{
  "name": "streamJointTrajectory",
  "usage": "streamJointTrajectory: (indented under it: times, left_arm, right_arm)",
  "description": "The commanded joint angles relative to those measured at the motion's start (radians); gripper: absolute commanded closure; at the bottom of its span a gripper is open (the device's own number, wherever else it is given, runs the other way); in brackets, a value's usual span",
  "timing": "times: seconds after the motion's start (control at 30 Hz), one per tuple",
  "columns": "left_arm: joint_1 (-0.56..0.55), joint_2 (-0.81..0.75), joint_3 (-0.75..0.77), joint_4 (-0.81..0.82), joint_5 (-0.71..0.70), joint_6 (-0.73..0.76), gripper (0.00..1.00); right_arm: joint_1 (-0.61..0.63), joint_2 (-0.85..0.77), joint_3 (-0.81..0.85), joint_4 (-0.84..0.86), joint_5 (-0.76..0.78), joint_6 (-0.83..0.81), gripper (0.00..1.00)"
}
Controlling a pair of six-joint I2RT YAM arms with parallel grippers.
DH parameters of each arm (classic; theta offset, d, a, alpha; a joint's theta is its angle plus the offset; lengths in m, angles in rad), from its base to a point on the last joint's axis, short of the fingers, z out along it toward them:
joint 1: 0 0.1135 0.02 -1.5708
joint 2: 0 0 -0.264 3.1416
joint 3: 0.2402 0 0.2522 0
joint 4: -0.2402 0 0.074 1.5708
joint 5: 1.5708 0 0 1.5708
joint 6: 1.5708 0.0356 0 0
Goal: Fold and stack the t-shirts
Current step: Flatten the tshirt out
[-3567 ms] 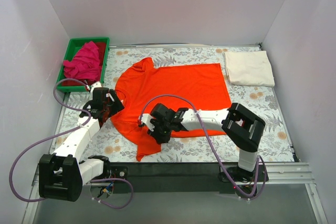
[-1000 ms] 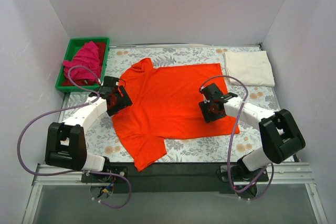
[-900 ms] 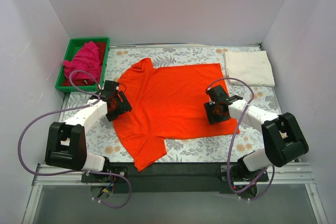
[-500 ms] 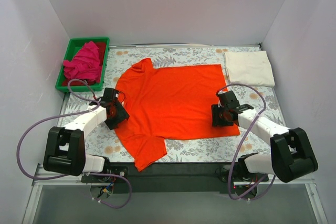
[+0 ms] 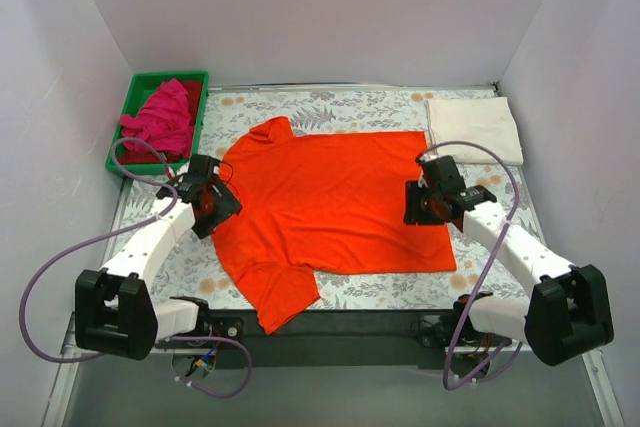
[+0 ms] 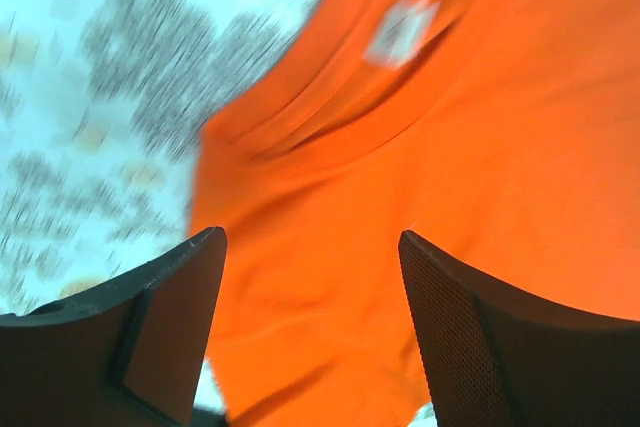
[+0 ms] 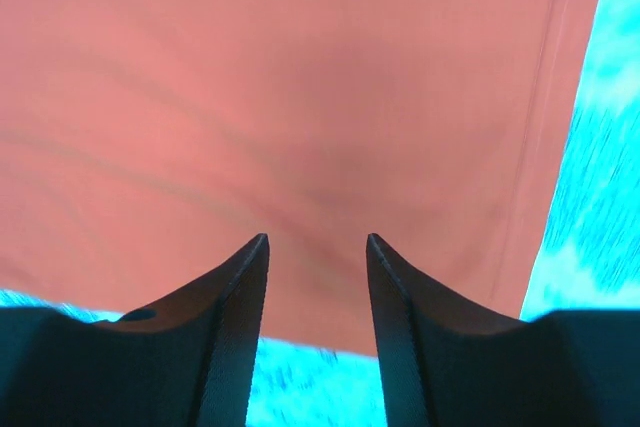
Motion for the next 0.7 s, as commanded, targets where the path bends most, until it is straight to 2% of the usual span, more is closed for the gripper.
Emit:
streamJointTrajectory:
  times: [0.0, 0.03, 0.17, 0.3, 0.4, 0.67]
  left_arm:
    - [-0.003, 0.093, 0.119, 0.175, -0.049, 0.101, 0.35]
    - [-0.003, 0.132, 0.171, 0.212, -0.055, 0.144, 0.35]
    - [-0.003, 0.33, 0.312, 0.381, -0.087, 0.228, 0.42]
    - [-0.003, 0.554, 0.451, 0.412, -0.105, 0.27, 0.48]
    - [-0.003, 0.636, 0.517, 0.381, -0.101, 0.271, 0.5]
    - [-0.003, 0.69, 0.456, 0.289, -0.118, 0.226, 0.52]
  right_arm:
    - [-0.008, 0.097, 0.15, 0.158, 0.048, -0.066, 0.59]
    - [-0.006, 0.126, 0.205, 0.216, 0.054, -0.072, 0.62]
    - [-0.014, 0.32, 0.323, 0.324, 0.045, -0.1, 0.66]
    - [-0.049, 0.465, 0.416, 0.376, -0.001, -0.112, 0.69]
    - [-0.063, 0.547, 0.456, 0.378, -0.036, -0.117, 0.7]
    - [-0.078, 0.609, 0.385, 0.373, -0.066, -0.106, 0.69]
